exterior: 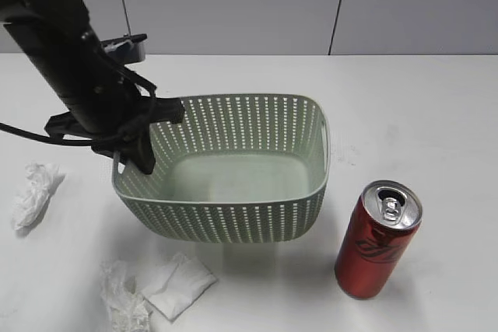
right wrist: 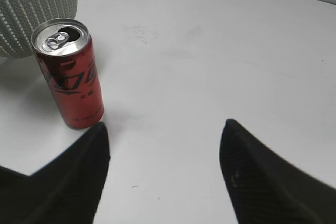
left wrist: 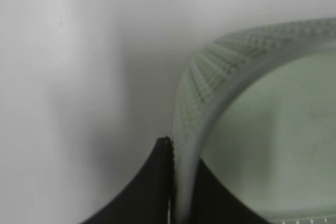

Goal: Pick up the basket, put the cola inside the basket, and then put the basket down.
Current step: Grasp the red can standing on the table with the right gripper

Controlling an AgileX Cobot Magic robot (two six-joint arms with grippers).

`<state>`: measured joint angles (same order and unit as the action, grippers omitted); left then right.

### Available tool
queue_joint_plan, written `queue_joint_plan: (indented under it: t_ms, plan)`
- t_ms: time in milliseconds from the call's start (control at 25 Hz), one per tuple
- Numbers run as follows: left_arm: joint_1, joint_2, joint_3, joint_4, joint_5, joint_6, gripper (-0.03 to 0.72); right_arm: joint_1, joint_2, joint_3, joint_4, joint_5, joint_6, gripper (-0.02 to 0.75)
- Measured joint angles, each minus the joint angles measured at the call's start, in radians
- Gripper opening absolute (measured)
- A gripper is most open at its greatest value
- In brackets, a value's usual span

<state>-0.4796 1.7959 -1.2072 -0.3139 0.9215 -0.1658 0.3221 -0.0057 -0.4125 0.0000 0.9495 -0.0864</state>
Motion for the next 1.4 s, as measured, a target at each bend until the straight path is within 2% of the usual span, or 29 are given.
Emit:
queue_joint_plan:
  t_ms: [280,480,720,920,1080,1240,1400]
  plan:
    - [0.0,0.0,0.0,0.072,-0.018,0.0,-0.003,0.0,0.0,0.0,0.0,-0.003,-0.001,0.502]
    - [0.024,0.0,0.0,0.081,-0.028,-0.006,-0.003,0.0,0.079,-0.063,0.094,-0.004,-0.011,0.545]
    - [0.094,0.0,0.0,0.089,-0.032,-0.009,-0.003,0.0,0.402,-0.255,0.18,0.088,-0.077,0.599]
    - [0.1,0.0,0.0,0.092,-0.048,-0.012,-0.003,0.0,0.723,-0.405,0.246,0.11,-0.238,0.605]
    - [0.099,0.0,0.0,0.095,-0.058,-0.012,-0.003,0.003,0.971,-0.492,0.296,0.134,-0.275,0.605]
    - [0.099,0.0,0.0,0.122,-0.061,-0.012,-0.003,0.071,1.179,-0.561,0.299,0.181,-0.22,0.606]
    - [0.099,0.0,0.0,0.135,-0.069,-0.012,-0.003,0.191,1.341,-0.613,0.195,0.198,-0.078,0.605]
